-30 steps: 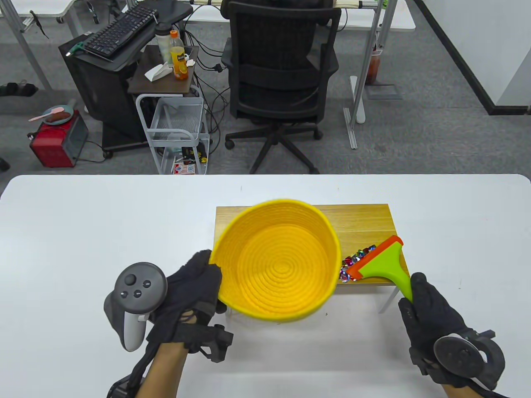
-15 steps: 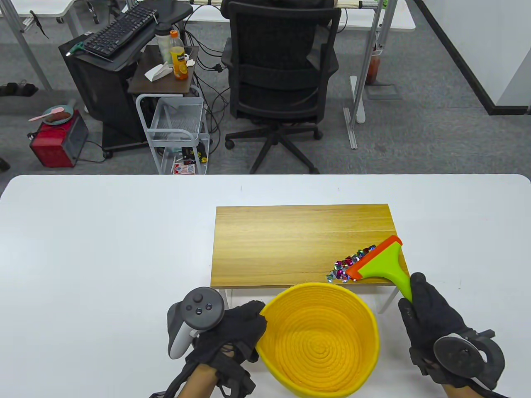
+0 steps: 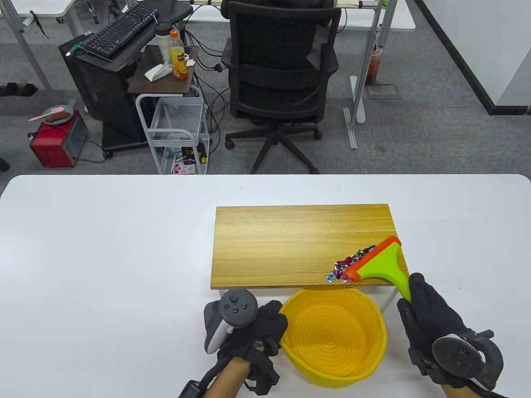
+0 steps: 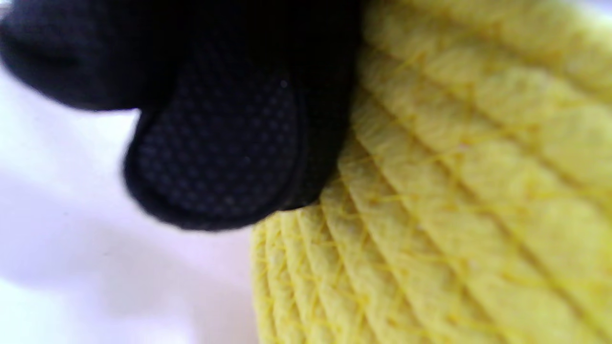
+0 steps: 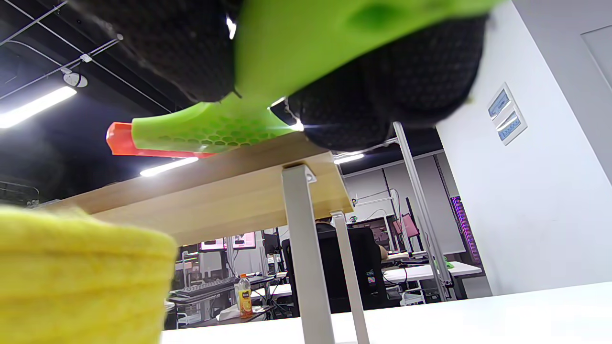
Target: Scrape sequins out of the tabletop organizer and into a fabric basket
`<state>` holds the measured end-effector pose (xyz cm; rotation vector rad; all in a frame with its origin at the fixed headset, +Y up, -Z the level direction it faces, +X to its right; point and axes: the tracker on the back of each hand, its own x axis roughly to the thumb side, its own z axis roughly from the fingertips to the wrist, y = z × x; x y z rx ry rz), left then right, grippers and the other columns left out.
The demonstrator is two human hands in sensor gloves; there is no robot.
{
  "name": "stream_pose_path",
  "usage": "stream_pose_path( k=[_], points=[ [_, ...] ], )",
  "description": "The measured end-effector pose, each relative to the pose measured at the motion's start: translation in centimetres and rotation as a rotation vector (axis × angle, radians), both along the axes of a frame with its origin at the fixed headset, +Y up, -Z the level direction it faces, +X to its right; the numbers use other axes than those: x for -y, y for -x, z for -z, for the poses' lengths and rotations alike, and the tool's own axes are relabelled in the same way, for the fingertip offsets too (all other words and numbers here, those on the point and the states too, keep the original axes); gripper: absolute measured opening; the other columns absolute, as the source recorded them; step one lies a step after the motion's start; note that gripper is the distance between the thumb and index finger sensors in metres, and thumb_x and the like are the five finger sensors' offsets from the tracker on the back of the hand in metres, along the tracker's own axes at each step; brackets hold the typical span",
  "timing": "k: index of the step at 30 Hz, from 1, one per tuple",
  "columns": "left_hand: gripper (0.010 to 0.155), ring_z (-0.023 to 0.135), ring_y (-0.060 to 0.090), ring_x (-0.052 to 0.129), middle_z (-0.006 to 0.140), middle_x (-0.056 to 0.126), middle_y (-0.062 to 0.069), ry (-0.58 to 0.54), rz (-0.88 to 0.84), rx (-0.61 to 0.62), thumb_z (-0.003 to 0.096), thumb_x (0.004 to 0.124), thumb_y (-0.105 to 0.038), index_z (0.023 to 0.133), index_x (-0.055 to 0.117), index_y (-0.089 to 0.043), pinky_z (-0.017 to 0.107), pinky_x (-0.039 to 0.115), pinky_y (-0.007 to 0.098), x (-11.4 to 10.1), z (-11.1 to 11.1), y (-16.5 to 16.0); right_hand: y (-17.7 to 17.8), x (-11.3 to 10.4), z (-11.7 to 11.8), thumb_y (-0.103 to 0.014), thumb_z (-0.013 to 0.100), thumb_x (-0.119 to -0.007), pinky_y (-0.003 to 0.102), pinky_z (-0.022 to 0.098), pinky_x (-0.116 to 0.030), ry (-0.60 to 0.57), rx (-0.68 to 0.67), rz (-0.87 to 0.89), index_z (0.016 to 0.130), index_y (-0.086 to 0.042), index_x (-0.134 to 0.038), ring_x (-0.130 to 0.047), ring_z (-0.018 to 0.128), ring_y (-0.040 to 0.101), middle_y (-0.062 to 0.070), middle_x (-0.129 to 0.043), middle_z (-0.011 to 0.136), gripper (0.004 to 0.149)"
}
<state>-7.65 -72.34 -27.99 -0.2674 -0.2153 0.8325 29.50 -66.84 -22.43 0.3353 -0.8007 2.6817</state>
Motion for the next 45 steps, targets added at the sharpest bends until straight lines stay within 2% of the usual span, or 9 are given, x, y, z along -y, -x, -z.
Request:
stream_pose_path(
  k=[6,14,21,29,35,39,45],
  points=[
    [0.051,0.018,0.026,0.111,0.042,0.107,0.016,-0.011,0.024,-0.058,0.0501,0.074,-0.037,0.083,0.072,0.002,0.016,0.095,0.043,0.9,0.5,-1.2,0.3,0.1,0.0,-0.035,0.06,-0.082,0.043,0.044,-0.087,0.002,-0.003,-0.009,0.106,-0.006,-0.055,-0.098,0.063,0.035,0.021,-0.077,0.097,0.061],
    [0.052,0.018,0.027,0.111,0.042,0.107,0.016,-0.048,0.01,-0.14,0.0502,0.073,-0.037,0.083,0.07,0.004,0.016,0.095,0.043,0.9,0.4,-2.4,0.9,0.0,-0.2,-0.035,0.06,-0.082,0.043,0.044,-0.087,-0.001,-0.005,-0.031,0.106,-0.006,-0.055,-0.098,0.064,0.035,0.021,-0.077,0.097,0.061],
    [0.054,0.018,0.027,0.111,0.042,0.107,0.017,-0.115,-0.012,-0.151,0.0499,0.073,-0.038,0.084,0.069,0.004,0.016,0.095,0.043,0.7,0.3,-3.7,0.9,-1.6,0.2,-0.035,0.061,-0.082,0.043,0.043,-0.087,-0.004,0.033,-0.005,0.106,-0.006,-0.055,-0.098,0.063,0.036,0.022,-0.077,0.097,0.06],
    [0.054,0.017,0.027,0.111,0.041,0.107,0.017,-0.135,-0.063,-0.179,0.0498,0.074,-0.038,0.083,0.069,0.005,0.016,0.095,0.043,0.8,0.3,-3.3,2.9,-5.7,1.7,-0.033,0.06,-0.083,0.042,0.038,-0.087,0.156,0.102,-0.152,0.105,-0.003,-0.058,-0.099,0.059,0.038,0.025,-0.079,0.095,0.059],
    [0.055,0.017,0.026,0.111,0.041,0.107,0.016,-0.155,-0.077,-0.19,0.0498,0.074,-0.038,0.083,0.069,0.005,0.015,0.095,0.043,0.4,0.2,-3.2,5.0,-9.0,4.0,-0.033,0.061,-0.082,0.041,0.035,-0.087,0.313,0.124,-0.283,0.105,-0.003,-0.058,-0.099,0.056,0.038,0.026,-0.08,0.094,0.059],
    [0.054,0.016,0.026,0.111,0.04,0.107,0.016,-0.167,-0.086,-0.192,0.0498,0.074,-0.038,0.083,0.069,0.005,0.015,0.095,0.043,0.2,0.0,-3.1,6.4,-10.0,5.2,-0.033,0.062,-0.082,0.04,0.034,-0.088,0.372,0.139,-0.353,0.105,-0.003,-0.058,-0.1,0.055,0.037,0.026,-0.08,0.094,0.058],
    [0.054,0.016,0.026,0.111,0.04,0.107,0.016,-0.187,-0.111,-0.192,0.0497,0.074,-0.038,0.083,0.069,0.005,0.015,0.096,0.042,-0.1,-0.1,-3.1,7.4,-10.1,6.7,-0.033,0.062,-0.08,0.039,0.031,-0.089,0.417,0.19,-0.414,0.105,-0.003,-0.058,-0.101,0.052,0.037,0.026,-0.081,0.093,0.058]
  ],
)
